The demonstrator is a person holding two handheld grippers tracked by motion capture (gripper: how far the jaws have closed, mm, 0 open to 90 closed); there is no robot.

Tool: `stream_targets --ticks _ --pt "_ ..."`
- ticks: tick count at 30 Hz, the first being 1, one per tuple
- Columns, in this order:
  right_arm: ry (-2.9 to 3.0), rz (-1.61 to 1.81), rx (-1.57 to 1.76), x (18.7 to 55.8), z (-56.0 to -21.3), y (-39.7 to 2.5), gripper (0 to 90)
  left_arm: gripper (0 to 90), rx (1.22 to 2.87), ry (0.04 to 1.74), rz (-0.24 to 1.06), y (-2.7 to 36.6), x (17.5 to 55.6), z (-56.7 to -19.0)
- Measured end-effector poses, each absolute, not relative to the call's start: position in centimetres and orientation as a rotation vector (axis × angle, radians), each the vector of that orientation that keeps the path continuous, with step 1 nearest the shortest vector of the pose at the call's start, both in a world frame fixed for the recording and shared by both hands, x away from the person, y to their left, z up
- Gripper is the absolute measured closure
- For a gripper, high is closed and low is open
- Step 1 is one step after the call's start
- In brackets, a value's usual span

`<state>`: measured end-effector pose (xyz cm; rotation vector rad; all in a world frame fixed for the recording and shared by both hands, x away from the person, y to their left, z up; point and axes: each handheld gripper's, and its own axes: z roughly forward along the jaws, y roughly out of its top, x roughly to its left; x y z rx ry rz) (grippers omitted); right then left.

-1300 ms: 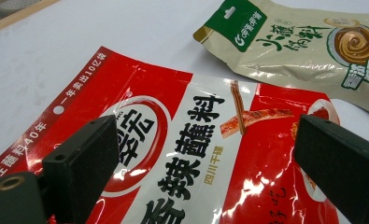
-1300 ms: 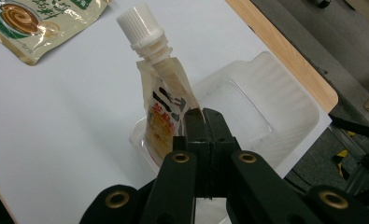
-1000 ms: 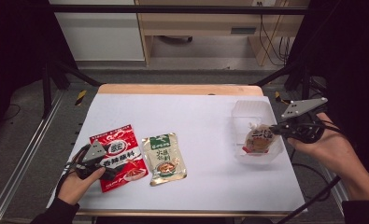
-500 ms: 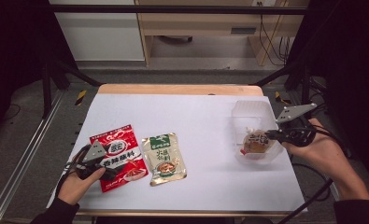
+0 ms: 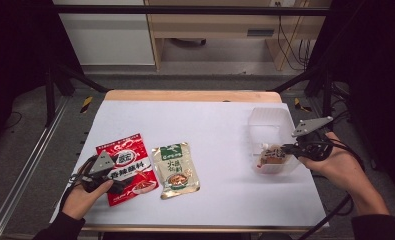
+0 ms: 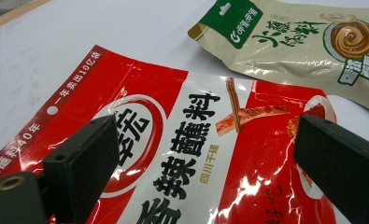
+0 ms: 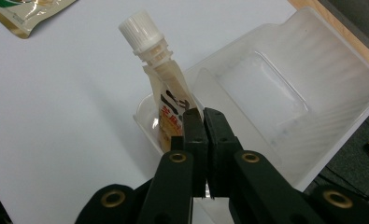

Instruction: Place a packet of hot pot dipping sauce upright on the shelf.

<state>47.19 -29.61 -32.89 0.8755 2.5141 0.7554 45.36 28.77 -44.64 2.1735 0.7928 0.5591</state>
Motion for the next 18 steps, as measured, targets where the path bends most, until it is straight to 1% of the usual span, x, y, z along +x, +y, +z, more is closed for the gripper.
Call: stream_targets --ticks 3,4,5,6,7,8,9,11,12,13,14,15,16,17,18 --pt "2.511 0.755 0.864 47.3 -33.0 -29.6 82.1 6.9 2.168 0.794 0.560 28.7 45.3 -44.6" --pt "2.500 0.769 0.858 47.2 -32.9 -29.6 74.8 6.9 2.169 0.794 0.559 28.7 45.3 -44.7" --pt "2.500 0.769 0.858 47.2 -32.9 -29.6 74.8 6.8 2.169 0.794 0.559 28.7 45.3 -44.7" --pt "2.490 0.780 0.848 47.2 -32.8 -29.5 71.6 6.8 2.171 0.794 0.557 28.7 45.3 -44.7" --pt "2.475 0.790 0.834 47.1 -32.6 -29.3 63.1 6.9 2.173 0.794 0.560 28.7 45.3 -44.7" --pt "2.475 0.790 0.834 47.1 -32.6 -29.3 63.1 6.9 2.177 0.793 0.561 28.7 45.3 -44.7" --pt "2.445 0.809 0.819 47.1 -32.4 -29.0 52.9 6.9 2.176 0.793 0.561 28.6 45.3 -44.7" --pt "2.425 0.821 0.805 47.0 -32.1 -28.7 48.1 6.8 2.175 0.793 0.564 28.6 45.3 -44.7" --pt "2.409 0.834 0.794 46.9 -32.0 -28.5 43.2 6.9 2.175 0.794 0.566 28.6 45.3 -44.7" --pt "2.409 0.834 0.794 46.9 -32.0 -28.5 43.2 6.8 2.175 0.794 0.566 28.6 45.3 -44.7" --pt "2.386 0.846 0.776 46.6 -31.6 -28.0 37.6 6.8 2.178 0.796 0.568 28.6 45.3 -44.7" --pt "2.386 0.846 0.776 46.6 -31.6 -28.0 37.6 6.8 2.178 0.796 0.568 28.6 45.3 -44.7" --pt "2.367 0.862 0.759 46.4 -31.2 -27.3 31.8 6.8 2.178 0.797 0.570 28.7 45.4 -44.7" --pt "2.367 0.862 0.759 46.4 -31.2 -27.3 31.8 6.8 2.178 0.797 0.570 28.7 45.4 -44.7" --pt "2.346 0.879 0.745 46.1 -30.9 -26.6 27.1 6.8 2.180 0.796 0.570 28.7 45.4 -44.7"
